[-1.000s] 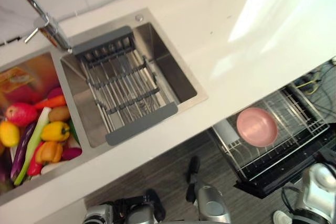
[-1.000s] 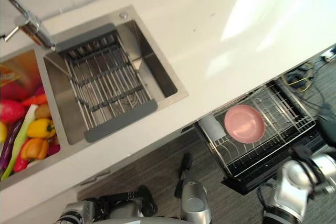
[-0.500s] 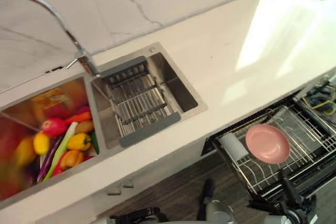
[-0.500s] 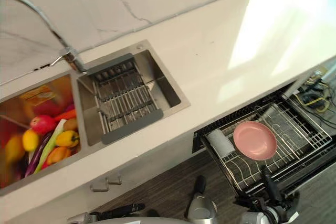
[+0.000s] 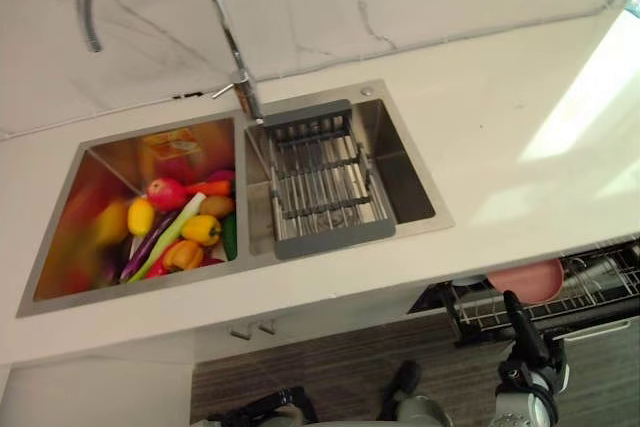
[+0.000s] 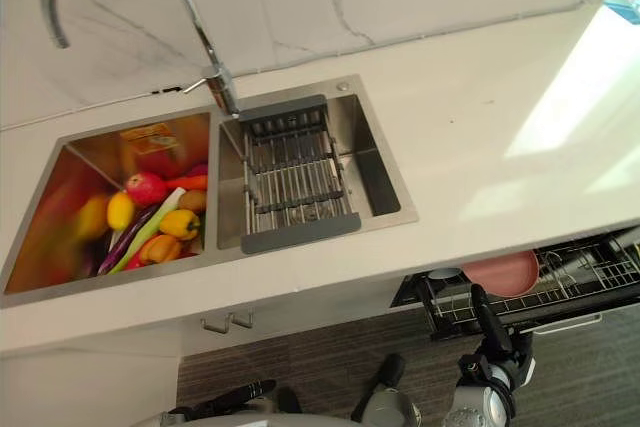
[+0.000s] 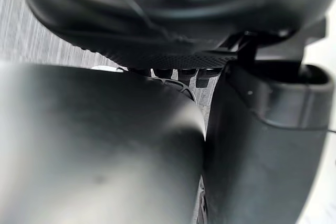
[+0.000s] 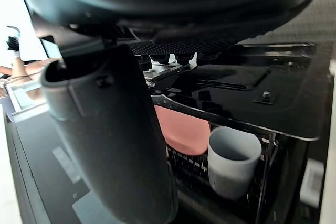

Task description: Walk over to the sink, pick up the cup, carry it to the dishwasher, place the cup inside the dishwasher, then close the dishwasher door

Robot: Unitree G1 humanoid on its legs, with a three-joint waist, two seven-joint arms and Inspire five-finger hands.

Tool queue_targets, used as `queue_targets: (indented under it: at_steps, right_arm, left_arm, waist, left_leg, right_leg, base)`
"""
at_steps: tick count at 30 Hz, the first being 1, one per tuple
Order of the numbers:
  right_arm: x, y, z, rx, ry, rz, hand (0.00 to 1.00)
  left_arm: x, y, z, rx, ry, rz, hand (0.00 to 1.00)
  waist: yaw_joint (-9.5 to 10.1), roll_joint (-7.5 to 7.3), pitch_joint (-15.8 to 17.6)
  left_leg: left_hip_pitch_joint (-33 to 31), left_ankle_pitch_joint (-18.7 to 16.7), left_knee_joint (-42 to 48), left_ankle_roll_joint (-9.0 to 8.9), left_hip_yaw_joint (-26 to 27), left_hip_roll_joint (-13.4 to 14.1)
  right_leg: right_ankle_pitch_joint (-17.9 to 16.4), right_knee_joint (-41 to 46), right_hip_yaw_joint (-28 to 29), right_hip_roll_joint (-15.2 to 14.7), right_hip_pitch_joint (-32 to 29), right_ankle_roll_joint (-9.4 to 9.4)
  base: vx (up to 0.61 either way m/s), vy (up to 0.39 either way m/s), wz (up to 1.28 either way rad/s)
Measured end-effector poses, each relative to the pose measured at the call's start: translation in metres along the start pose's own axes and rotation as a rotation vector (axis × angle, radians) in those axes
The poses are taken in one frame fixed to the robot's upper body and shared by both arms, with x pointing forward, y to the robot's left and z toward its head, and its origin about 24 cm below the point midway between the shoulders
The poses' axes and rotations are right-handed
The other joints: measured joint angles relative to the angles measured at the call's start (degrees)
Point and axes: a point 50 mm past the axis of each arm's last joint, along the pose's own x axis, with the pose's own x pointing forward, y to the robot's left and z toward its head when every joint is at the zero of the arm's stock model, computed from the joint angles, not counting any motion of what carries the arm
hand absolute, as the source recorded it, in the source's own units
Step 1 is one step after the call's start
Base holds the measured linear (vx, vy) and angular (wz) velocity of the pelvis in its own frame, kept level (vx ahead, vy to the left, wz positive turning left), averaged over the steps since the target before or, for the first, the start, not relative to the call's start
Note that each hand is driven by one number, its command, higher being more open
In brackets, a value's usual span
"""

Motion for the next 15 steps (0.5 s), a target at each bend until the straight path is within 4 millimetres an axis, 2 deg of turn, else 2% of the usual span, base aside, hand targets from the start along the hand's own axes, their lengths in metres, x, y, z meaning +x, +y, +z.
queue_targets:
  at_steps: [4, 8, 10, 11, 13, 14, 15]
  right_arm:
    - [0.001, 0.020, -0.011, 0.027, 0.051, 0.126, 1.00]
    - [-0.011, 0.045, -0.033, 0.009, 0.163, 0.396, 1.00]
    - [-0.012, 0.048, -0.038, -0.010, 0.212, 0.422, 1.00]
    - [-0.014, 0.047, -0.043, -0.060, 0.272, 0.460, 1.00]
    - [-0.015, 0.044, -0.046, -0.152, 0.308, 0.504, 1.00]
    - [-0.015, 0.039, -0.045, -0.356, 0.344, 0.578, 1.00]
    - [-0.016, 0.036, -0.047, -0.479, 0.382, 0.634, 1.00]
  left_arm:
    - [0.000, -0.001, 0.002, 0.003, -0.019, -0.003, 1.00]
    - [0.000, 0.002, 0.002, 0.002, -0.030, 0.002, 1.00]
    - [0.000, 0.005, 0.001, -0.017, -0.050, 0.002, 1.00]
    - [-0.001, 0.007, 0.002, -0.021, -0.058, 0.007, 1.00]
    - [-0.001, 0.009, 0.002, -0.031, -0.069, 0.008, 1.00]
    - [-0.002, 0.012, 0.003, -0.031, -0.074, 0.016, 1.00]
    - [-0.002, 0.014, 0.003, -0.029, -0.073, 0.019, 1.00]
  waist:
    - [0.89, -0.02, 0.0]
    - [0.81, -0.32, -0.1]
    - [0.92, -0.21, -0.2]
    - [0.83, -0.65, -0.3]
    - [1.01, -0.97, -0.4]
    - [0.78, -1.66, -0.5]
    - [0.70, -1.91, -0.7]
  left_leg:
    - [-0.8, 0.6, 0.0, -0.16, -1.5, 0.3]
    - [-1.0, 0.4, 0.1, -0.20, -1.7, 0.6]
    - [-1.7, 0.1, 0.1, 0.47, -1.9, 1.9]
    - [-1.9, 0.2, 0.3, 0.40, -2.3, 2.4]
    - [-2.1, 0.6, 0.2, 0.16, -3.2, 2.6]
    - [-2.3, 0.9, 0.1, 0.38, -4.0, 3.2]
    - [-2.3, 1.1, 0.0, 0.84, -4.1, 3.3]
  right_leg:
    - [-0.3, -0.2, -1.4, 0.3, 0.1, -0.19]
    - [-0.7, -0.2, -1.2, 1.2, 0.1, -0.29]
    - [-2.0, 0.2, -0.8, 2.1, -0.3, -0.66]
    - [-1.6, 0.6, 0.7, 2.6, -0.3, -1.51]
    - [-2.2, -0.3, 0.5, 3.7, -0.3, -1.99]
    - [-3.0, -0.2, 0.5, 4.7, -0.5, -2.96]
    - [-3.3, -0.2, 0.6, 5.0, -0.6, -3.22]
  base:
    - [-0.05, -0.021, 0.16]
    - [-0.07, -0.019, -0.05]
    - [-0.11, -0.050, 0.03]
    - [-0.07, -0.058, 0.10]
    - [-0.02, -0.066, -0.01]
    - [-0.02, -0.087, -0.12]
    - [-0.02, -0.084, -0.14]
